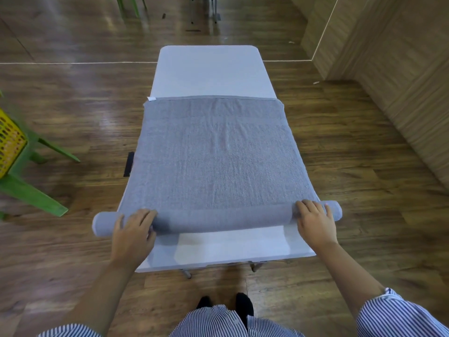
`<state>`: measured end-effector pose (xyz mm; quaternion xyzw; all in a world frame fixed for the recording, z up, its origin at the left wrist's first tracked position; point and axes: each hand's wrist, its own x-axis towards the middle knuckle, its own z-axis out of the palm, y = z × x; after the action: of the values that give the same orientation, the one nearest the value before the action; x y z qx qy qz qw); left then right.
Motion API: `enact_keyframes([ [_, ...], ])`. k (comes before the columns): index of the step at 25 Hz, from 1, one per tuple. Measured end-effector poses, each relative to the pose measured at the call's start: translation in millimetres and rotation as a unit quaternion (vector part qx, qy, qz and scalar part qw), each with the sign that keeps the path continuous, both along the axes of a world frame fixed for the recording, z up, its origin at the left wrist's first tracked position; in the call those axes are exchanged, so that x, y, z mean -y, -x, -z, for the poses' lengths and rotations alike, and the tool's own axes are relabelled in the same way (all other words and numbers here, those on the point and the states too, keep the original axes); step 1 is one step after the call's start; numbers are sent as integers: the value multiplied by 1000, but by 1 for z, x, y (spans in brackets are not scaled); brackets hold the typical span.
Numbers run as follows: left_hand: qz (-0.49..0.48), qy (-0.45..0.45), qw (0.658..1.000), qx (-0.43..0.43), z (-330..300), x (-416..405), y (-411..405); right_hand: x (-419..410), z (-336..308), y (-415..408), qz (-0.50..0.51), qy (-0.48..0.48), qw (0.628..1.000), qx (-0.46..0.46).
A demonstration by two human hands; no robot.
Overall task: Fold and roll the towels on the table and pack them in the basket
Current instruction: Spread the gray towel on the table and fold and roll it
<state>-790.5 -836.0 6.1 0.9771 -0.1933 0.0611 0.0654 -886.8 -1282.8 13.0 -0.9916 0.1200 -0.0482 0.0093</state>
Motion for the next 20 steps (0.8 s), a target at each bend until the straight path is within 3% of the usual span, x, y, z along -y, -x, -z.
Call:
enact_keyframes([
  [4, -47, -5, 995, -89, 11, 9, 2, -3, 6, 3, 1, -60, 992, -112],
  [9, -8, -8, 1000, 24, 10, 10, 7, 0, 2, 2, 10, -50, 996, -78],
  [14, 58, -1, 995, 82, 6, -1, 11, 5, -12, -4, 20, -42, 987, -151],
  [16, 50, 4, 994, 100, 3, -1, 9, 2, -13, -5, 17, -50, 989, -135],
  [18, 33, -13, 994, 104, 3, 1, 6, 1, -7, -6, -7, -44, 997, -63],
  [20, 27, -28, 997, 74, 11, 3, 4, -1, -5, -7, -22, -59, 998, -21],
])
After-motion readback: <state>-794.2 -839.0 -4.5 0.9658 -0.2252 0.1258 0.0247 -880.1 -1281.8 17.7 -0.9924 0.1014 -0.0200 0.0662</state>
